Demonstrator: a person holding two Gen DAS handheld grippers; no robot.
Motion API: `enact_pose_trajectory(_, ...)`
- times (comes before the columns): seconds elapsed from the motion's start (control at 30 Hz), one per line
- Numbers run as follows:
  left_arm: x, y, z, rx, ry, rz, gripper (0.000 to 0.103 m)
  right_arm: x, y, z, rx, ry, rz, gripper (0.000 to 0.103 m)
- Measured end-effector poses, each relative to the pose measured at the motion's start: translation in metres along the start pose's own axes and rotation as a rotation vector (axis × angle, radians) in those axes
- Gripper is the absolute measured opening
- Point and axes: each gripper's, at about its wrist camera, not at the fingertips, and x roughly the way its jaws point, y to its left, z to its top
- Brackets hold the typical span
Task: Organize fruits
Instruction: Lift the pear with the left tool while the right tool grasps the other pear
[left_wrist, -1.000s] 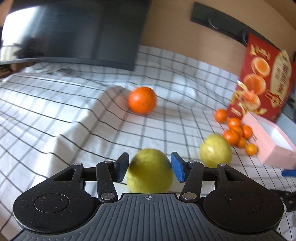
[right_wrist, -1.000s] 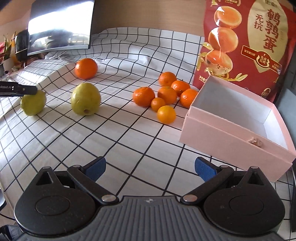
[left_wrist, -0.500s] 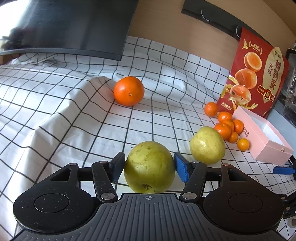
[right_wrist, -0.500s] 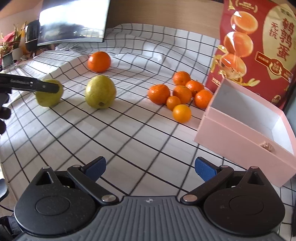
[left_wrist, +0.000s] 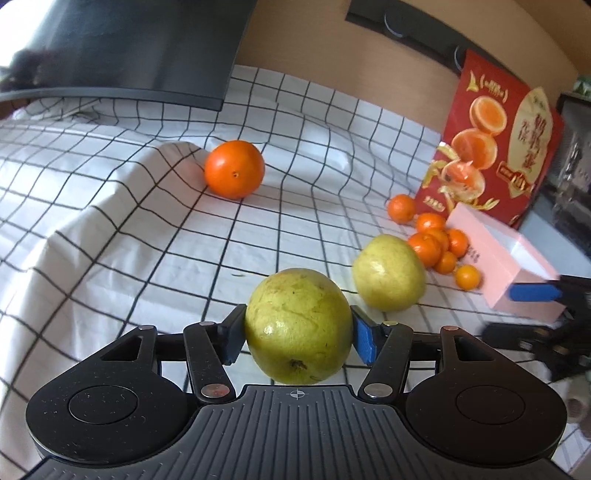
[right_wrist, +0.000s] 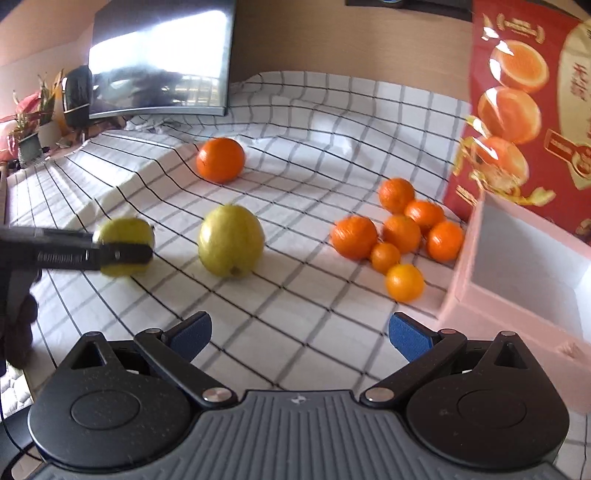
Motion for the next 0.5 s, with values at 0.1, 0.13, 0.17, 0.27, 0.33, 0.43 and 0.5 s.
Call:
enact_pose_trajectory(0.1,-0.01,0.003,-0.003,-0.017,-0.015,0.0,0.063,0.013,0.009,0.014,0.0,-0.005,0.036,0.103)
enact_pose_trajectory(0.13,-0.013,0.006,-0.003,-0.025,-0.02,0.004,0.063,0.019,0.013,0.019,0.005,-0.004,0.051,0.103)
enact_pose_trajectory(0.17,-0.017,0.009,-0.003,-0.034,-0.024,0.008,0.063,0.025,0.016,0.023,0.008,-0.004,0.06,0.103)
enact_pose_trajectory(0.27,-0.024,0.017,-0.002,-0.062,-0.039,0.02,0.063,0.047,0.027,0.036,0.01,0.003,0.077,0.103)
enact_pose_trajectory(0.33,-0.028,0.022,-0.002,-0.077,-0.046,0.021,0.063,0.063,0.033,0.044,0.018,0.02,0.083,0.102)
enact_pose_trajectory(0.43,-0.029,0.026,-0.004,-0.098,-0.039,0.002,0.063,0.089,0.038,0.052,0.038,0.057,0.07,0.094)
enact_pose_trajectory(0.5,-0.027,0.026,-0.004,-0.102,-0.029,-0.015,0.063,0.102,0.038,0.055,0.051,0.087,0.065,0.086)
